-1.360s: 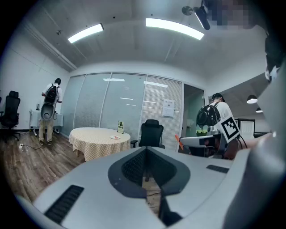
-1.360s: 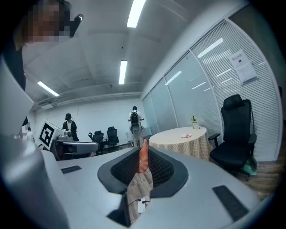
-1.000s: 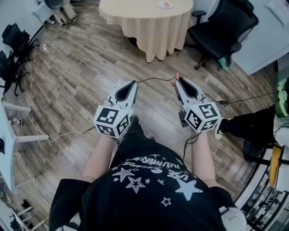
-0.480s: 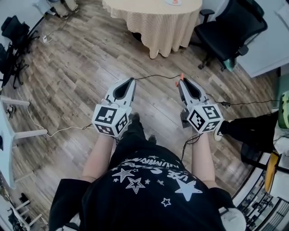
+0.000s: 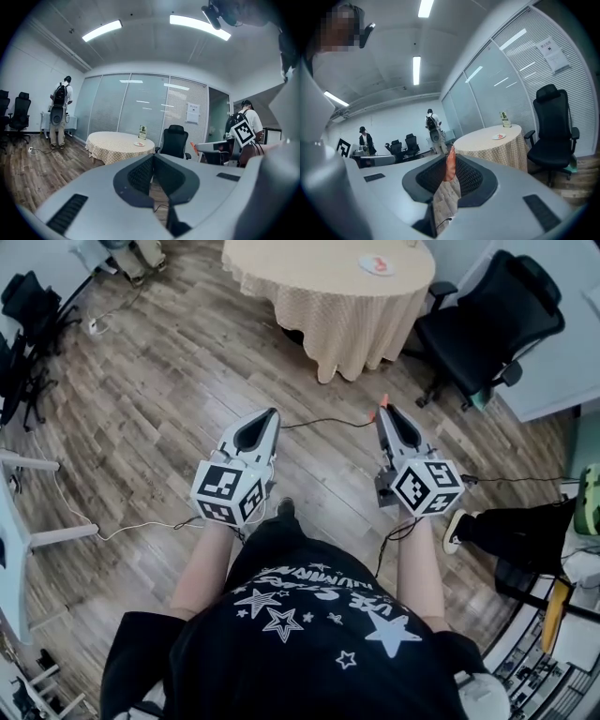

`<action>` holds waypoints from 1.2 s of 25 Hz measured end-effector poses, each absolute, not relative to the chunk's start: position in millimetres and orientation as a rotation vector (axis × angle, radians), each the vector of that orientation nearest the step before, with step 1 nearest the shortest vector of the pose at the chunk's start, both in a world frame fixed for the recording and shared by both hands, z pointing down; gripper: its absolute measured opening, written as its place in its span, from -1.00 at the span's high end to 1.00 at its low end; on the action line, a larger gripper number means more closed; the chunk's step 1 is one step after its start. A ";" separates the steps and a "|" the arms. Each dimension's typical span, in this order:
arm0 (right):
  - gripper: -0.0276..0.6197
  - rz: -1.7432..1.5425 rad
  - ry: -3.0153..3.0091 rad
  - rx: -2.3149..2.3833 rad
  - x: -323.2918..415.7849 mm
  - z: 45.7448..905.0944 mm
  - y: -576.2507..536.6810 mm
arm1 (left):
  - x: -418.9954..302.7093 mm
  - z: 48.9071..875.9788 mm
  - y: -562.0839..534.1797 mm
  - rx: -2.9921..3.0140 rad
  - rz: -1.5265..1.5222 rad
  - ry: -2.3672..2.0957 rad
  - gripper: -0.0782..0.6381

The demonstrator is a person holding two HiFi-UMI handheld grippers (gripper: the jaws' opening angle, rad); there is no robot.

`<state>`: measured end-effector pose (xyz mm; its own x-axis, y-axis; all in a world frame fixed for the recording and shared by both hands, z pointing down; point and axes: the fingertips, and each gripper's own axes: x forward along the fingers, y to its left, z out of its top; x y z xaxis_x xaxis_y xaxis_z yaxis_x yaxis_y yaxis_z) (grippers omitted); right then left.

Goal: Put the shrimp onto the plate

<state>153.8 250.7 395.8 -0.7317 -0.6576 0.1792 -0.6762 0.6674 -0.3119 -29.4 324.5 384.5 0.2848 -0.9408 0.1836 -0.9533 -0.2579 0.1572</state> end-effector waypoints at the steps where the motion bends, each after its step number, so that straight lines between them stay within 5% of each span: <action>1: 0.70 0.557 -2.816 1.144 150.1 393.6 243.0 | -34.9 383.4 317.2 2.322 0.071 -1.739 0.76; 30: 0.70 0.711 -2.725 1.289 127.6 427.0 77.6 | -76.9 403.6 161.7 2.347 0.216 -1.679 0.76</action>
<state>127.6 77.6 427.0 -0.6529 -0.7216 0.2303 -0.7421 0.5485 -0.3853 -76.9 161.7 403.6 0.3256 -0.9085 0.2618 -0.9452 -0.3061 0.1135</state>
